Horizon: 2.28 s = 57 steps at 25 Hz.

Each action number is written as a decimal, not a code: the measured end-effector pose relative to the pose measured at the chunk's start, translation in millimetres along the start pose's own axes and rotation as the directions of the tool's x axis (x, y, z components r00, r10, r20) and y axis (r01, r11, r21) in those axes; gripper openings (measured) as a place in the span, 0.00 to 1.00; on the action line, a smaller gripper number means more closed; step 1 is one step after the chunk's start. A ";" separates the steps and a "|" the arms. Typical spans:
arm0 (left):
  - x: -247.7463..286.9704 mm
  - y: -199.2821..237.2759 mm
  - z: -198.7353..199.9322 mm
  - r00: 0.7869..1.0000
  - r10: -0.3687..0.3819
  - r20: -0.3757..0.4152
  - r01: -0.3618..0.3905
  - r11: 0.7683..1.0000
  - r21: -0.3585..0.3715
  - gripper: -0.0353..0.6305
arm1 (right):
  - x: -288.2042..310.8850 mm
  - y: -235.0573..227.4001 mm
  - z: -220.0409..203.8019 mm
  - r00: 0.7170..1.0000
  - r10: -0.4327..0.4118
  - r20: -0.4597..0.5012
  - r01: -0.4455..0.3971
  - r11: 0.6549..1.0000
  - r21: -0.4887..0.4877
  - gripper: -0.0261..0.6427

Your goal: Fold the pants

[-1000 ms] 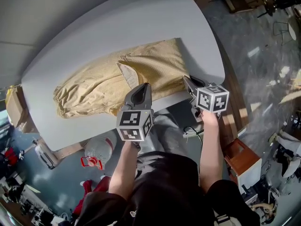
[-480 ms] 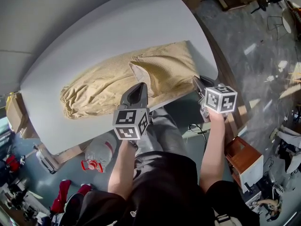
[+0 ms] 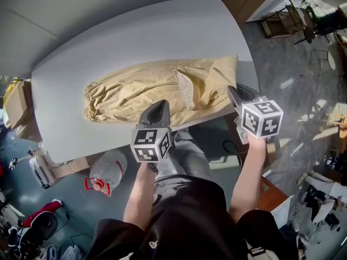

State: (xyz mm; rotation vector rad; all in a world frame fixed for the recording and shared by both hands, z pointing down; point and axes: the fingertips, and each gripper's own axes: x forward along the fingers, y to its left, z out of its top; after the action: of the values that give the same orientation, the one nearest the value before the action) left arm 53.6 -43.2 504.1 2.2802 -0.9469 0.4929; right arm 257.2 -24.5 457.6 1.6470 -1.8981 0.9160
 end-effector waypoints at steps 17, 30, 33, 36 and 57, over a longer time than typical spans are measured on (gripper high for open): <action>-185.7 165.8 7.6 0.921 0.309 0.236 -0.230 0.923 -0.310 0.06 | 100.3 266.4 54.6 0.958 0.228 -0.176 -0.283 0.857 -0.431 0.10; -263.0 246.3 -69.3 0.861 0.483 0.162 -0.368 0.810 -0.456 0.06 | 201.4 397.9 -49.7 0.884 0.187 -0.429 -0.422 0.715 -0.557 0.10; -264.6 253.7 -70.9 0.863 0.478 0.162 -0.365 0.813 -0.453 0.06 | 208.6 420.8 -48.3 0.890 0.203 -0.408 -0.424 0.697 -0.578 0.10; -260.7 253.7 -68.9 0.871 0.464 0.159 -0.358 0.823 -0.442 0.06 | 212.7 439.3 -56.7 0.879 0.236 -0.414 -0.461 0.643 -0.612 0.10; -227.9 209.1 4.2 0.912 0.325 0.249 -0.251 0.924 -0.287 0.06 | 95.5 443.7 37.3 0.682 0.731 0.025 -0.703 0.665 -0.252 0.25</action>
State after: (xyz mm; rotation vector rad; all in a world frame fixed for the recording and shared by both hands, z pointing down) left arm -252.6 -47.6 460.4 2.0230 -1.4257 0.1415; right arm -192.0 -89.4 420.0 0.7912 -2.7019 0.8262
